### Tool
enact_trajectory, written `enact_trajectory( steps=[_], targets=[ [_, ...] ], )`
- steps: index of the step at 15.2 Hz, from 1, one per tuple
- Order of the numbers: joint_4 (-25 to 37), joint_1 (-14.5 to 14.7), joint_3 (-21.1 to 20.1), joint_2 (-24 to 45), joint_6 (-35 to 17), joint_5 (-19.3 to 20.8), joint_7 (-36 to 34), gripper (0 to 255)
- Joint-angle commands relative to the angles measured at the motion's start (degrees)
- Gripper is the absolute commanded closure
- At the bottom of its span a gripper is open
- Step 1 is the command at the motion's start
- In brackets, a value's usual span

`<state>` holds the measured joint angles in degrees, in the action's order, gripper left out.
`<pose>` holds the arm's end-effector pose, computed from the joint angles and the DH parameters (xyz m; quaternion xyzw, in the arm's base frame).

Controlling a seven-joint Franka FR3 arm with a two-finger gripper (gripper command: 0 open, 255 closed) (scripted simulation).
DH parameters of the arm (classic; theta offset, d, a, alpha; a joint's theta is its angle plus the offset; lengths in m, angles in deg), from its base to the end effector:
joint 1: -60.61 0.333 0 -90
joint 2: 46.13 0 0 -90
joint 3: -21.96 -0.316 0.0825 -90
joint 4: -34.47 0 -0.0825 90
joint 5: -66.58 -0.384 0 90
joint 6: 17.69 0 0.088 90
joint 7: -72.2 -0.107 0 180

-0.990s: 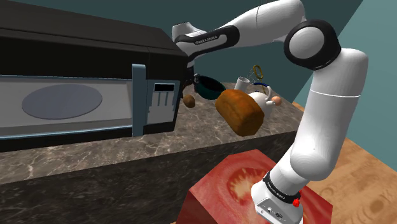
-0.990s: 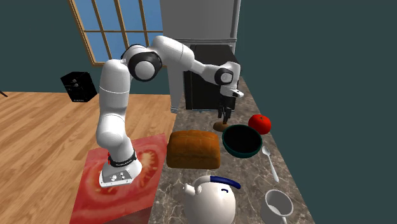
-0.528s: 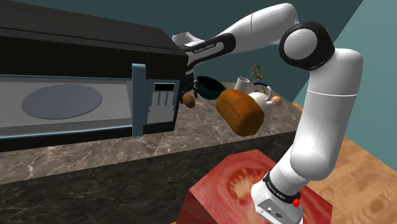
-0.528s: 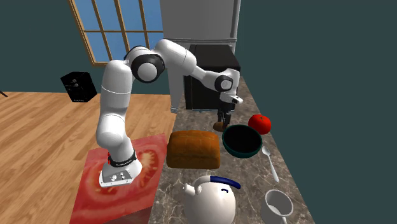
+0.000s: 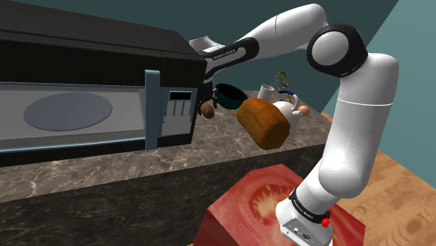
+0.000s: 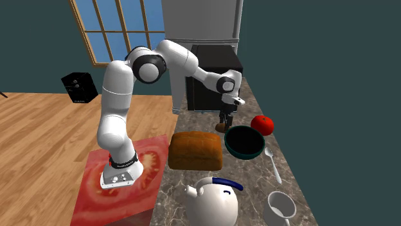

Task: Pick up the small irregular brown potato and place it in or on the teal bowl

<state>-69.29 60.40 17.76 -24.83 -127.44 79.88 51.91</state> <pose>0.6109 0.0235 0.3196 0.9834 -0.0878 -0.1096 0.1150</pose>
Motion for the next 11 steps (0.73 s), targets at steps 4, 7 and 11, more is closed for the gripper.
enact_trajectory(
  steps=[4, 7, 11],
  targets=[
    [0.0, 0.0, 0.0, 0.0, 0.0, 0.0, 0.0, 255],
    [0.0, 0.0, 0.0, 0.0, 0.0, 0.0, 0.0, 255],
    [0.3, 0.0, 0.0, -0.4, 0.6, -0.1, 0.1, 255]
  ],
)
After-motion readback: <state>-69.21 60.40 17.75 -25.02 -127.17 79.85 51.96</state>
